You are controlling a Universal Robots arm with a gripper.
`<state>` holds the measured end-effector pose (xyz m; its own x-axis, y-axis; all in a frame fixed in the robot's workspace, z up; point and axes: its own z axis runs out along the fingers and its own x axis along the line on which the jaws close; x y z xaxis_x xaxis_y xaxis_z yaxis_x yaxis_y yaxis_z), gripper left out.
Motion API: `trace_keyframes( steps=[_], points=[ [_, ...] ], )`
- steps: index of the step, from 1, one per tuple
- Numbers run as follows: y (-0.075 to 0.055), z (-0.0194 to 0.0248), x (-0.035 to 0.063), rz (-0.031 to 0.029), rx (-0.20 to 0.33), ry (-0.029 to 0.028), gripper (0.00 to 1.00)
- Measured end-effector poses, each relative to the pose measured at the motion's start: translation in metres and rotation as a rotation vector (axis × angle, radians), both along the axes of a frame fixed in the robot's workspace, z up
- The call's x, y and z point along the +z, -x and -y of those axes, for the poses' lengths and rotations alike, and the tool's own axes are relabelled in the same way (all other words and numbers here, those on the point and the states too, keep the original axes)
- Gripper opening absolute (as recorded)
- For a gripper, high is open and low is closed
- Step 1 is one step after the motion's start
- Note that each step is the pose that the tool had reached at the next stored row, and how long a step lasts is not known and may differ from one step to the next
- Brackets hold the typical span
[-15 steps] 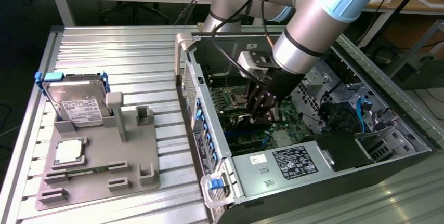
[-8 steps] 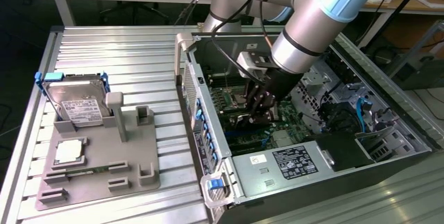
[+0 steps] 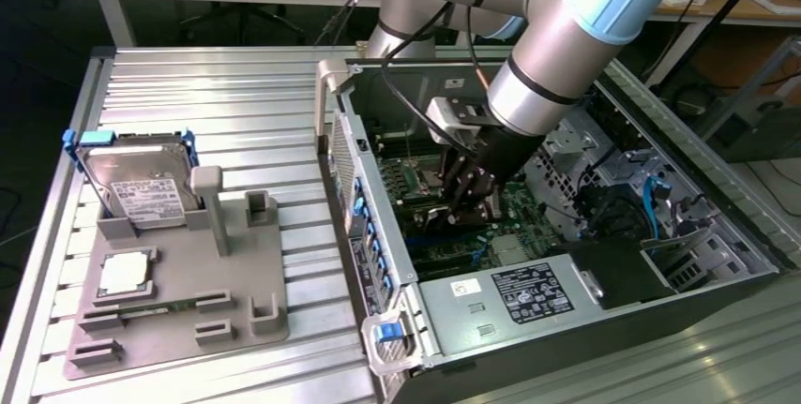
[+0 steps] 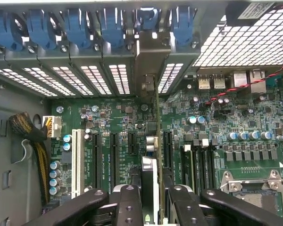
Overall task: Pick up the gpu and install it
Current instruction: 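Insert the gpu into the slot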
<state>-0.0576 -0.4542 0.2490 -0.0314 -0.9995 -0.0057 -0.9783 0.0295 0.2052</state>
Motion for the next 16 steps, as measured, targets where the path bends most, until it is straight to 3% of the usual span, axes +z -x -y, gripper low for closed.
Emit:
trace_keyframes(
  steps=[16],
  points=[
    [0.0002,0.0012,0.0029,0.0002,0.000,-0.0003,0.27]
  ],
)
